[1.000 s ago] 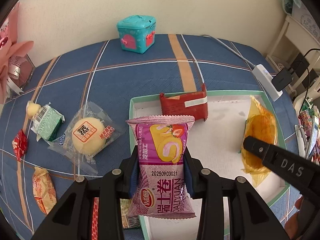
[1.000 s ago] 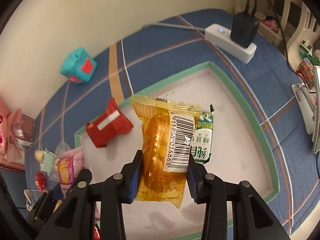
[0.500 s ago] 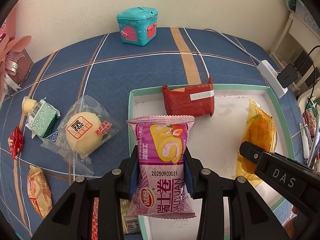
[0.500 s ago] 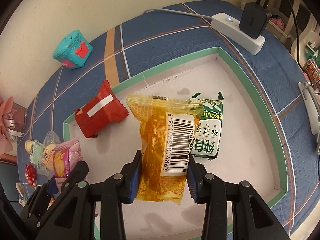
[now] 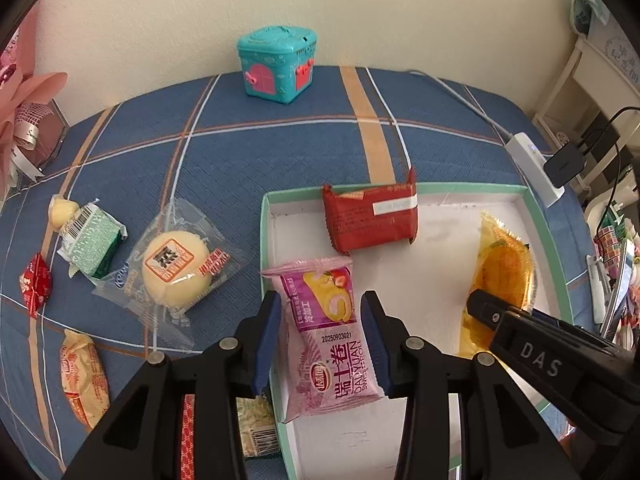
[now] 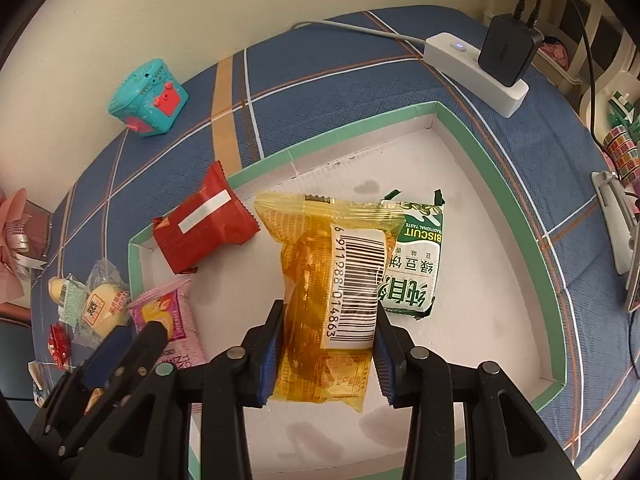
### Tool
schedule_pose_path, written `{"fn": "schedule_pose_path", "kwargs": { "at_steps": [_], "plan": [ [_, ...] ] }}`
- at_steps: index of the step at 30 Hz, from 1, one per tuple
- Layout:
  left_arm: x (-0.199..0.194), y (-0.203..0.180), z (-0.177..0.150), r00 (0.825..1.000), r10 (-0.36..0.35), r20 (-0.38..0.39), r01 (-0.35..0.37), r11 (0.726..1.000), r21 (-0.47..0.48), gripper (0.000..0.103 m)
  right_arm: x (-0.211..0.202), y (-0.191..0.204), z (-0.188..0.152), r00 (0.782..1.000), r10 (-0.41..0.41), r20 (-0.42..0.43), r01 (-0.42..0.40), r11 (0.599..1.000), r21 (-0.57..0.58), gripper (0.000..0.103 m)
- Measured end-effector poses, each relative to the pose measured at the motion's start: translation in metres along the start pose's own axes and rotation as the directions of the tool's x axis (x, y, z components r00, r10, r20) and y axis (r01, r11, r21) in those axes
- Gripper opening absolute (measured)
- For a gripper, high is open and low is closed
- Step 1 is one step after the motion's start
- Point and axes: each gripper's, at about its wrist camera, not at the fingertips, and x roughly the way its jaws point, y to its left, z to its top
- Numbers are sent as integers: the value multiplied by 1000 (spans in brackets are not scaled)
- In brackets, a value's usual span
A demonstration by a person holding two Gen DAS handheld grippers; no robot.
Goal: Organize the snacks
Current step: 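Open both grippers to drop the yellow and pink bags into the tray, then move both grippers away from the tray toward the remaining snacks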
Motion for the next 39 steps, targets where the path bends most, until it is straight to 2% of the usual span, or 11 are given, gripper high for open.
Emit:
{"fn": "schedule_pose_path", "kwargs": {
  "at_steps": [8,10,11,14,18,22,23,26,29,34,39],
  "plan": [
    [-9,13,2,1000,19,7,-19,999,-51,44,-5,6,0,1000,2,10,-2,1000,-17,43],
    [-10,18,2,1000,25,8,-24,998,-66,53,-8,6,1,1000,5,16,-4,1000,-18,44],
    [-10,20,2,1000,29,8,-28,997,-74,57,-9,6,1,1000,7,19,-7,1000,-15,47],
    [-9,25,2,999,47,-1,-46,995,-89,58,-10,7,1,1000,13,20,-12,1000,-22,59],
    [-9,28,1,998,70,-6,-70,993,-94,63,-10,7,1,1000,10,15,-9,1000,-20,62],
    [-9,33,0,997,82,-7,-82,990,-114,77,-11,7,2,1000,-5,22,6,1000,-24,75],
    [-9,35,0,996,88,14,-85,989,-118,78,-11,6,2,1000,-8,24,9,1000,-26,79],
    [-5,41,1,996,89,3,-88,987,-132,82,-13,5,2,999,-6,33,7,1000,-22,87],
    [-4,48,2,996,91,-3,-90,985,-149,83,-14,5,2,999,-18,36,19,1000,-24,88],
    [-6,58,4,994,107,-8,-107,983,-149,89,-16,5,3,998,-33,45,35,999,-35,97],
    [-8,67,8,992,123,-5,-122,978,-170,94,-20,7,4,998,-45,49,47,998,-46,100]
  ]
}}
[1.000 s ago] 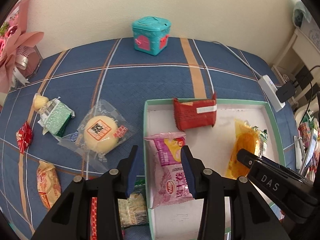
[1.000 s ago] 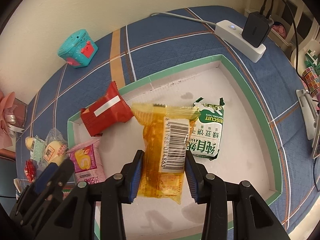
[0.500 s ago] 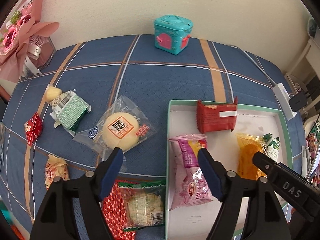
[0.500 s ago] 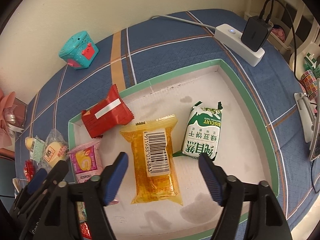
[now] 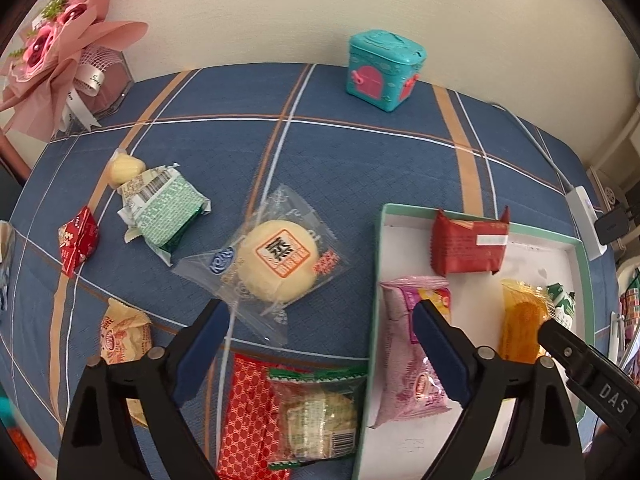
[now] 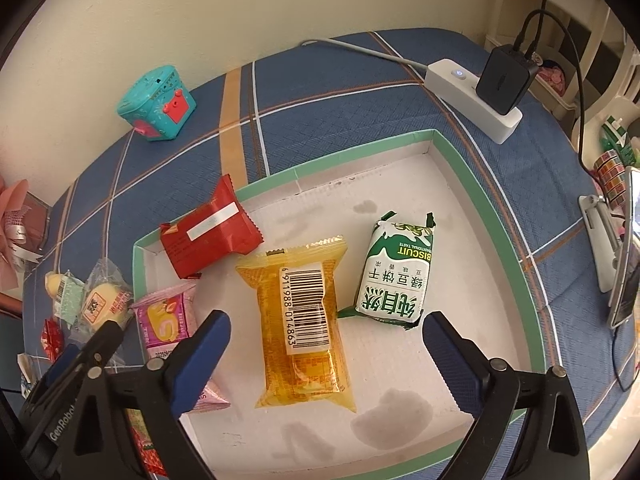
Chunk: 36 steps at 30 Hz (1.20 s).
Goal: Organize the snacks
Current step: 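Move both grippers away from the tray toward the remaining snacks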
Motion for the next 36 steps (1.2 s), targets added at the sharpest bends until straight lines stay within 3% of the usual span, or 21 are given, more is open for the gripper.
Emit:
{"fn": "schedule_pose_path", "kwargs": {
  "at_steps": [6,22,36],
  "plan": [
    [-2,11,6,997,-31,-64,27,998,-60,95,-9,6,-2,1000,-10,13,11,1000,-23,103],
    [-27,43,-1,1000,-4,-11,4,1000,-24,101,-34,25,-26,999,23,49,-20,998,-58,103],
    [-42,85,-21,1000,-7,-20,5,997,-77,101,-47,83,-57,997,68,43,-57,974,-220,103]
  ]
}}
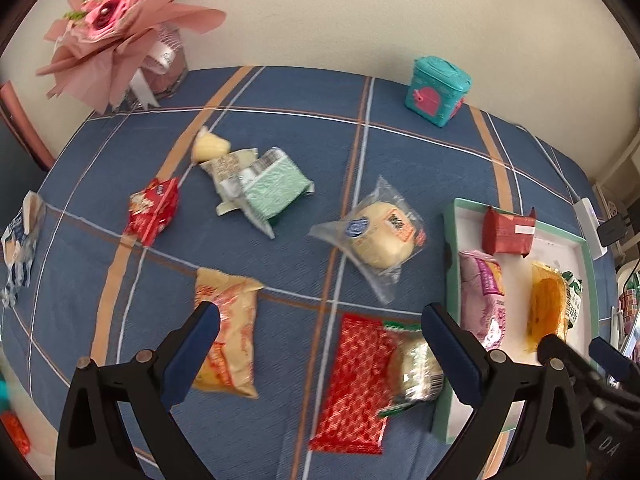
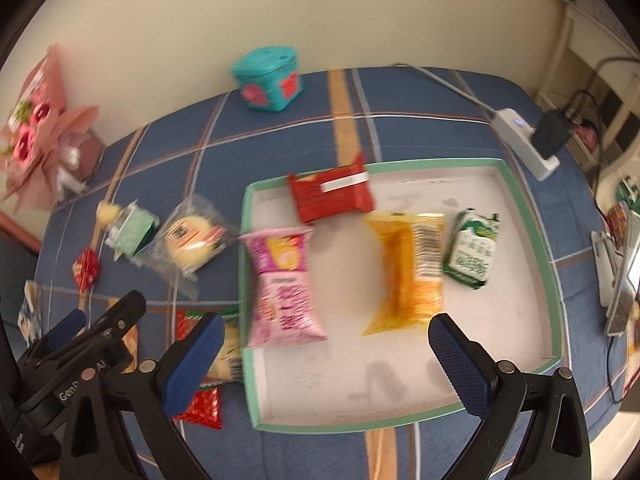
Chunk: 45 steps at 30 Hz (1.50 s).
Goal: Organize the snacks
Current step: 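Move both grippers away from the tray toward the remaining snacks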
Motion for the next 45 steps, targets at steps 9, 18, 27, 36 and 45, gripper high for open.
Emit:
{"fn": "schedule_pose_path", "kwargs": {
  "at_steps": [9,18,27,36,45],
  "plan": [
    [-10,40,-11,1000,-7,17,9,995,-103,101,4,43,-16,1000,8,-26,-11,994,-108,103],
    [15,66,-22,998,4,-70,-18,981,-194,101,34,75,-30,993,12,-120,-34,982,-184,103],
    [33,87,-25,993,11,-121,-44,963,-268,100,55,79,-35,977,84,-195,-116,980,-161,103],
    [42,101,-22,990,-1,-144,-41,958,-284,100,61,72,-25,957,194,-214,-217,972,-92,103],
    [52,109,-13,986,-45,-160,-3,957,-289,87,63,81,-21,961,195,-195,-219,970,-110,84]
  ]
}}
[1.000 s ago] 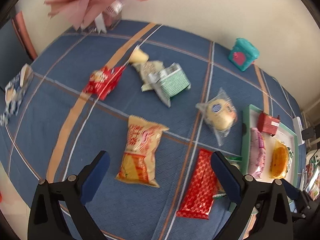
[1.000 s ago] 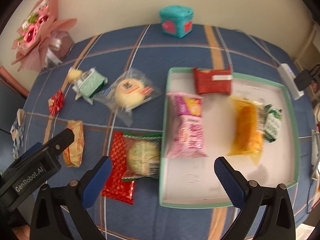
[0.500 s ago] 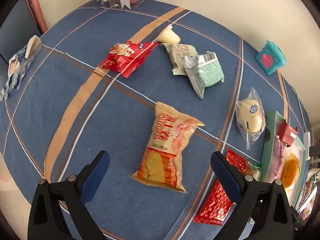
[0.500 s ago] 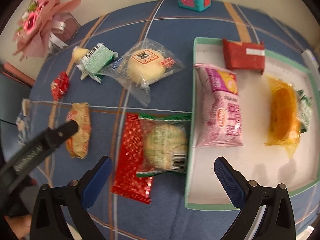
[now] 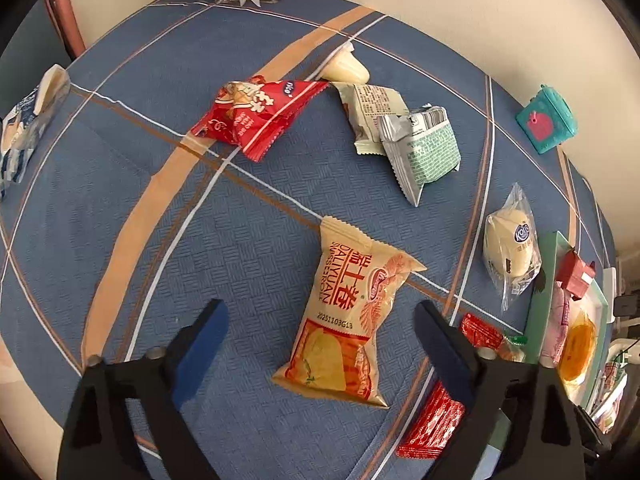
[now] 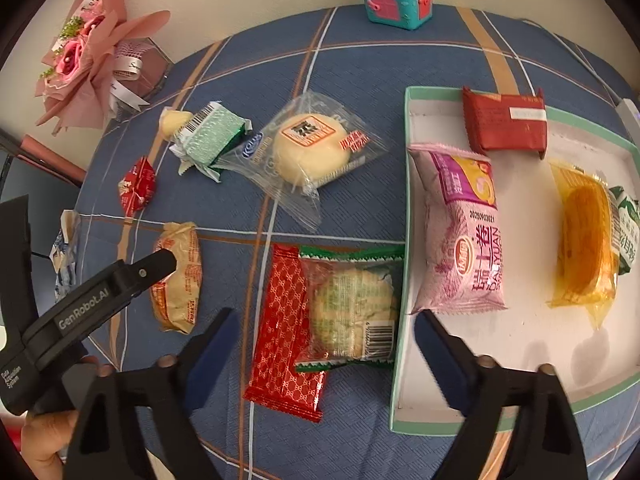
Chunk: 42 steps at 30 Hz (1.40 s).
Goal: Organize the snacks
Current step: 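Grasp the green-edged cookie packet with the right gripper while the left gripper grasps the cream Swiss roll bag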
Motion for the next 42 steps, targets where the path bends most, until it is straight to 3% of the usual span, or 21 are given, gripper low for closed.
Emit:
{"fn": "schedule_pose_path", "kwargs": {
  "at_steps": [5,11,14,22,28,32,35,42],
  "plan": [
    [10,-10,5,1000,-9,-24,10,1000,23,71,-1,7,1,1000,-8,13,8,1000,-29,70],
    [22,-3,2,998,-44,-55,43,999,-15,68,14,19,1,999,-34,-13,34,997,-63,64],
    [22,2,5,998,-34,-43,34,999,-21,65,22,21,2,995,-101,-19,99,992,-75,62],
    [25,6,8,998,-35,-54,34,999,-19,54,34,35,2,988,-157,-13,154,980,-125,61],
    [26,1,9,998,-37,-59,36,999,-12,48,40,53,-3,995,-97,-32,91,984,-155,61],
    [24,0,7,997,-40,-62,39,999,-12,45,39,61,-3,999,-29,-38,23,988,-153,53],
    [23,1,7,997,-42,-63,42,999,-12,44,40,65,-5,994,-107,-8,104,980,-172,53],
    [22,2,6,997,-45,-67,45,999,-9,44,55,59,-6,991,-127,-28,121,977,-173,56]
  ]
}}
